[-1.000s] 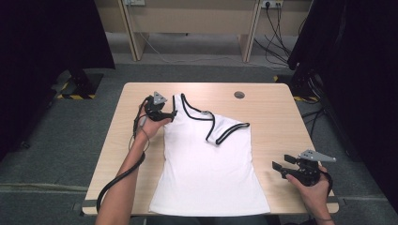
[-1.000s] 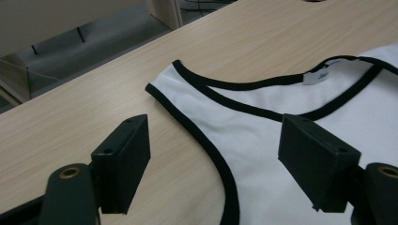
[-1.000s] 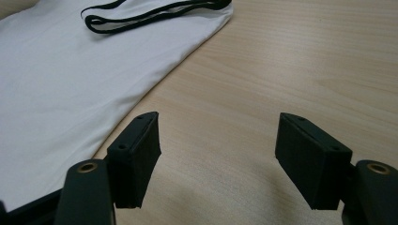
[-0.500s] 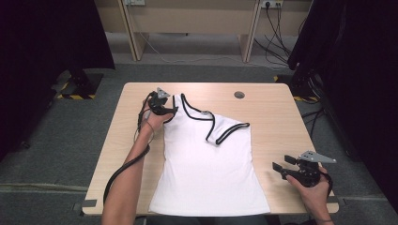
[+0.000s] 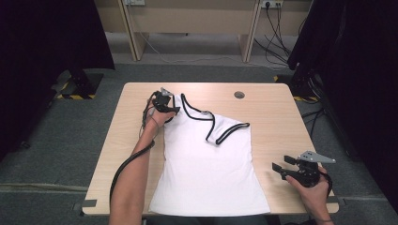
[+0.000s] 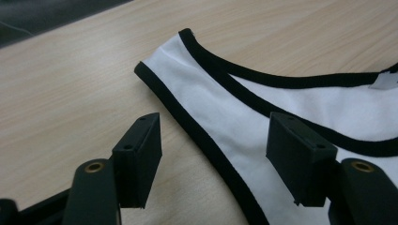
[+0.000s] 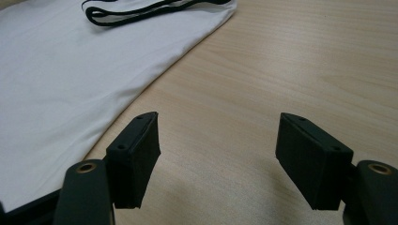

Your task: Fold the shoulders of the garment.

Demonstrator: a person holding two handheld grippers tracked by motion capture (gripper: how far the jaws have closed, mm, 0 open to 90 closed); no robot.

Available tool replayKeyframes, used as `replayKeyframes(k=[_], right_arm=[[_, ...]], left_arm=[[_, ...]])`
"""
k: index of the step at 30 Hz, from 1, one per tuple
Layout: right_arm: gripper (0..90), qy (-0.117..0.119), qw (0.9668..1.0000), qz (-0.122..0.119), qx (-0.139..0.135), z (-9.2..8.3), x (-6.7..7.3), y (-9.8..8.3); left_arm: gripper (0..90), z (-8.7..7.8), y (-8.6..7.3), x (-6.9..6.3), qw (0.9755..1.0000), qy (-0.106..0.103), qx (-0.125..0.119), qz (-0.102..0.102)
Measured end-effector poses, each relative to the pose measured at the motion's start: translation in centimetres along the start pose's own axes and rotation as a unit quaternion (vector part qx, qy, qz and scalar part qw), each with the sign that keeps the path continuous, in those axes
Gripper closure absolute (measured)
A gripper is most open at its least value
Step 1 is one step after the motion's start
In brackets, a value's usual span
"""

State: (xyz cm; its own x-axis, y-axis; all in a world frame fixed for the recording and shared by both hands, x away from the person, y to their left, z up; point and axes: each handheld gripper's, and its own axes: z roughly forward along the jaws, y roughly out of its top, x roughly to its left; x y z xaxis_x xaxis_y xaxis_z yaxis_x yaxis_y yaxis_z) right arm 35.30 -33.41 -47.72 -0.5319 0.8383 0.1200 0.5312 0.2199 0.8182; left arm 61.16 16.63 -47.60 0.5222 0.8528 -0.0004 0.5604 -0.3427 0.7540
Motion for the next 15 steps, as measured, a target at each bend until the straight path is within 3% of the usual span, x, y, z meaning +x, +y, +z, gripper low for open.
replayKeyframes(k=[7,8,15], right_arm=[[30.9,0.005,1.0,-0.002,0.004,0.09,0.04,0.05],[30.9,0.005,1.0,-0.002,0.004,0.09,0.04,0.05],[31.0,0.009,0.9999,-0.004,0.008,0.15,0.04,0.07]], left_arm=[[39.7,0.41,-0.02,0.03,1.0,-0.005,0.005,-0.001],[39.7,0.47,0.28,-0.01,0.9998,-0.01,0.013,0.006],[52.8,0.62,0.45,0.15,0.9995,-0.029,0.012,0.004]])
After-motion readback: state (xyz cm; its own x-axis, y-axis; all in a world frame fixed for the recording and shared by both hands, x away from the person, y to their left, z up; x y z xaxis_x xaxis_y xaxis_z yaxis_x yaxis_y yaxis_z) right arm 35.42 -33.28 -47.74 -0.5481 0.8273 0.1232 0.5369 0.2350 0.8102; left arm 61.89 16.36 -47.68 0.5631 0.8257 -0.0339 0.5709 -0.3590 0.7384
